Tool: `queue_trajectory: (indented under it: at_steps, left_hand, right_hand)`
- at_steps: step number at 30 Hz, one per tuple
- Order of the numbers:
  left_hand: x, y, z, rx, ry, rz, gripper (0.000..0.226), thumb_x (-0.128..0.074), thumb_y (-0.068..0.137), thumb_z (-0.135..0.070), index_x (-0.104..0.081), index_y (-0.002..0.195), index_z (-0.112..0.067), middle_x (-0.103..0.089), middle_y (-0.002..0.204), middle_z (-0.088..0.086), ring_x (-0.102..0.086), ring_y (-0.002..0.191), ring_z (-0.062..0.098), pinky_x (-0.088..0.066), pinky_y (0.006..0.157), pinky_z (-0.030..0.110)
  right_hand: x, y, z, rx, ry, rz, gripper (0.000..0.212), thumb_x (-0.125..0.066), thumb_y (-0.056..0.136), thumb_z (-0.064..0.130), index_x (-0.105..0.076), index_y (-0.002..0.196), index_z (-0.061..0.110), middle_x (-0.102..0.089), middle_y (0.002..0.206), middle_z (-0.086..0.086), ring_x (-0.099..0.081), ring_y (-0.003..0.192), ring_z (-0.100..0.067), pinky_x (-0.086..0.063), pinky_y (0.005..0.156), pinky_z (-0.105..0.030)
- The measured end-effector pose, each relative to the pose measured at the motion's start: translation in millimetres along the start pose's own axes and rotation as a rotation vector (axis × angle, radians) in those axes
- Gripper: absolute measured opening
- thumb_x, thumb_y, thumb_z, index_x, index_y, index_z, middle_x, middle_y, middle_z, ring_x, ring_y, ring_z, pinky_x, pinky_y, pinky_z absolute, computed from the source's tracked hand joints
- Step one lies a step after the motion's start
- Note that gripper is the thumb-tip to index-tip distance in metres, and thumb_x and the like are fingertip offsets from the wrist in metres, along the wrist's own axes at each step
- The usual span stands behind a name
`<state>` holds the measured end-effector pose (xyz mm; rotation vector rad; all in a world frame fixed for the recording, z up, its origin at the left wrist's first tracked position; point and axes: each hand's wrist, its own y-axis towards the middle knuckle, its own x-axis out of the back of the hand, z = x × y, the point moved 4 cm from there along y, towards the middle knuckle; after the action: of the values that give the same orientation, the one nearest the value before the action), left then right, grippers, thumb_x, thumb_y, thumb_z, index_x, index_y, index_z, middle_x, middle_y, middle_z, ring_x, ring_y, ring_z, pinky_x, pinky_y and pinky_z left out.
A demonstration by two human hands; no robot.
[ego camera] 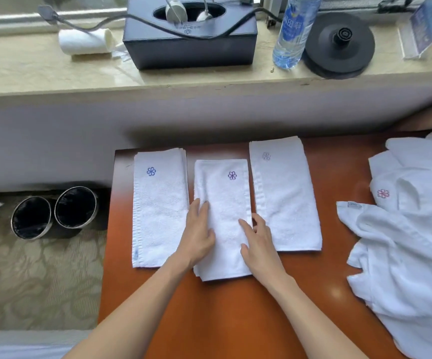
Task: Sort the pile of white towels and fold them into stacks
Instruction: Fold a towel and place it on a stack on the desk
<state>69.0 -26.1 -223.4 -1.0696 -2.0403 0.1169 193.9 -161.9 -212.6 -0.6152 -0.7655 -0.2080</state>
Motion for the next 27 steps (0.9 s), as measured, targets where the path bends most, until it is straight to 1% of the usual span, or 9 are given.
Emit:
queue_trajectory:
  at_steps: [3,6,9,11,13,16,18,21,27]
  left_hand:
    - [10.1,6.2,-2.1,0.042,0.021,0.075,0.078,-0.054,0.095,-0.008,-0.014,0.161,-0.006,0.01,0.169,0.015,0.008,0.158,0.03,-0.006,0.128,0.043]
    - [8.1,3.2,-4.3,0.039,0.036,0.077,0.082,-0.057,0.094,-0.012,-0.013,0.163,-0.011,0.025,0.168,0.011,0.014,0.157,0.03,-0.004,0.126,0.042]
    - [0.2,-28.8,-4.2,-0.044,0.196,0.018,0.077,-0.059,0.093,-0.017,-0.024,0.161,-0.016,0.019,0.169,0.012,0.006,0.157,0.03,-0.011,0.126,0.043]
    - [-7.6,-55.8,3.1,-0.129,0.335,0.077,0.072,-0.059,0.093,-0.024,-0.031,0.159,-0.018,0.008,0.171,0.013,-0.002,0.158,0.03,-0.018,0.124,0.041]
    - [-16.0,-76.0,16.2,-0.184,0.518,0.155,0.07,-0.054,0.097,-0.031,-0.026,0.161,-0.021,0.006,0.172,0.009,0.002,0.159,0.029,-0.009,0.126,0.043]
    - [-19.6,-76.3,19.3,-0.219,0.712,0.154,0.071,-0.043,0.103,-0.037,-0.011,0.165,-0.024,0.013,0.172,0.008,0.013,0.158,0.029,0.011,0.126,0.05]
    - [-21.3,-67.6,12.7,-0.236,0.763,0.141,0.07,-0.041,0.104,-0.038,-0.008,0.165,-0.023,0.013,0.172,0.01,0.013,0.158,0.03,0.014,0.124,0.055]
    - [-19.5,-58.6,11.3,-0.219,0.795,0.144,0.07,-0.04,0.104,-0.037,-0.008,0.165,-0.023,0.012,0.172,0.009,0.012,0.159,0.028,0.01,0.123,0.061]
    - [-10.9,-40.4,12.9,-0.169,0.742,0.15,0.069,-0.039,0.105,-0.039,-0.007,0.165,-0.028,0.014,0.172,0.004,0.012,0.159,0.024,0.012,0.122,0.06]
  right_hand:
    - [1.6,1.5,6.7,0.011,-0.047,-0.014,0.061,-0.049,0.102,0.003,-0.032,0.16,0.015,-0.008,0.168,-0.011,-0.029,0.144,-0.028,-0.029,0.119,-0.036]
    - [-0.4,-4.9,2.6,-0.004,-0.068,-0.032,0.061,-0.05,0.102,0.006,-0.031,0.16,0.015,-0.007,0.17,-0.01,-0.021,0.151,-0.028,-0.03,0.12,-0.036]
    - [-6.2,-29.0,1.4,0.005,-0.152,-0.051,0.062,-0.053,0.102,0.015,-0.031,0.16,0.015,-0.008,0.171,-0.01,-0.008,0.157,-0.028,-0.019,0.126,-0.035]
    - [-15.0,-46.3,7.9,0.044,-0.203,-0.043,0.062,-0.053,0.103,0.022,-0.03,0.161,0.016,-0.007,0.173,-0.008,-0.004,0.159,-0.025,-0.013,0.128,-0.033]
    - [-26.5,-59.1,14.9,0.057,-0.214,-0.002,0.064,-0.052,0.105,0.028,-0.026,0.163,0.018,-0.001,0.174,-0.004,-0.001,0.16,-0.021,-0.011,0.129,-0.032]
    - [-30.5,-60.8,14.4,0.044,-0.238,-0.003,0.068,-0.051,0.106,0.028,-0.019,0.165,0.02,0.006,0.174,-0.002,0.003,0.16,-0.019,-0.013,0.128,-0.031]
    - [-27.8,-56.7,9.4,0.05,-0.296,-0.023,0.067,-0.048,0.107,0.024,-0.016,0.166,0.019,0.007,0.174,-0.005,0.003,0.16,-0.02,-0.009,0.129,-0.032]
    - [-26.9,-48.3,5.1,0.07,-0.358,-0.039,0.065,-0.046,0.108,0.021,-0.016,0.165,0.017,0.006,0.174,-0.009,0.001,0.161,-0.024,-0.007,0.13,-0.035]
    - [-26.2,-24.8,4.9,0.083,-0.371,-0.034,0.069,-0.047,0.107,0.022,-0.012,0.166,0.018,0.01,0.173,-0.008,0.004,0.16,-0.025,-0.007,0.13,-0.04]
